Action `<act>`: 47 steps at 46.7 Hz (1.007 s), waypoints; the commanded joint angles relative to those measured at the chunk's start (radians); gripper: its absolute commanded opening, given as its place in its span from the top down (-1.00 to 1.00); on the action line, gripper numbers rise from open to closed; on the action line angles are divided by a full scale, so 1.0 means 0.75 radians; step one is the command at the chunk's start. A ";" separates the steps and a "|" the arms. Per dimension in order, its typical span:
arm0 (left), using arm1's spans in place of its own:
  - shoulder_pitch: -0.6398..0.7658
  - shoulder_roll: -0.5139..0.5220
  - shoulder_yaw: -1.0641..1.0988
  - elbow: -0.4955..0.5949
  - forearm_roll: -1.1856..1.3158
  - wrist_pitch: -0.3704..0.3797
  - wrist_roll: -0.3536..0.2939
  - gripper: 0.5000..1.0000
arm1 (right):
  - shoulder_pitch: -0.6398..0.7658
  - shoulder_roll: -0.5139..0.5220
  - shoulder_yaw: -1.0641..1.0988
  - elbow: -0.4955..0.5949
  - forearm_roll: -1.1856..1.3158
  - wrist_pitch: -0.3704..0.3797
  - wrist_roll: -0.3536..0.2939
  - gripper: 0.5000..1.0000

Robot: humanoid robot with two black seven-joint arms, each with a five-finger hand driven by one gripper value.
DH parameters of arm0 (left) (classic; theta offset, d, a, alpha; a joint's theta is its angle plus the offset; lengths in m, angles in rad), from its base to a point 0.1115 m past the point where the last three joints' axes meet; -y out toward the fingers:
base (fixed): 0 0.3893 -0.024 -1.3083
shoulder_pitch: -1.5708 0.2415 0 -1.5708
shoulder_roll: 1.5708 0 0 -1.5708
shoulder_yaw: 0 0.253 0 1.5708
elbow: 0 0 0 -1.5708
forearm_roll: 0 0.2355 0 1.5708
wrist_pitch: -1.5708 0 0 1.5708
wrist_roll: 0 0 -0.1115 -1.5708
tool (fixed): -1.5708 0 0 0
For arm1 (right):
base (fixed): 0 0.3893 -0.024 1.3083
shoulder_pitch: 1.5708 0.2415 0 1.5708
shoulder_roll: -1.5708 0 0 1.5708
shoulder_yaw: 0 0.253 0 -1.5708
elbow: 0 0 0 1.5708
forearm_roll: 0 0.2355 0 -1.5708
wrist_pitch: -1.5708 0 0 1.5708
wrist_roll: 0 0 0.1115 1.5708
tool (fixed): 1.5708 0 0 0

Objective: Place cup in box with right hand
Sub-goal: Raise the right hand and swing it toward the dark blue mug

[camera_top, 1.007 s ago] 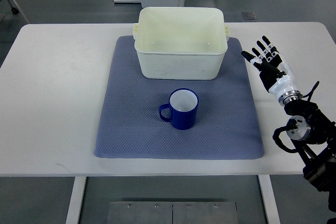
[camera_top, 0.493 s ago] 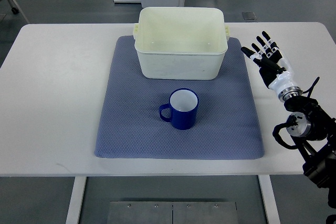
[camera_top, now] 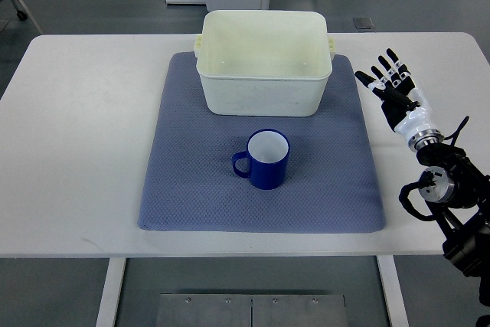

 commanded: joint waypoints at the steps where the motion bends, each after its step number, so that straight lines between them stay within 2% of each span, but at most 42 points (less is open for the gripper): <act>1: -0.001 0.000 0.003 0.000 0.001 0.000 0.000 -1.00 | 0.000 -0.009 0.001 0.010 0.003 0.002 -0.005 -1.00; 15: 0.001 0.000 -0.002 0.000 -0.001 0.000 0.000 -1.00 | 0.006 -0.110 -0.001 0.084 0.003 0.017 0.001 -1.00; 33: -0.001 0.000 0.003 0.000 -0.001 0.000 0.000 -1.00 | 0.008 -0.212 -0.005 0.397 -0.001 0.027 -0.024 -1.00; 47: -0.001 0.000 -0.001 0.000 0.001 0.000 0.000 -1.00 | 0.000 -0.273 -0.041 0.523 -0.018 0.131 -0.030 -1.00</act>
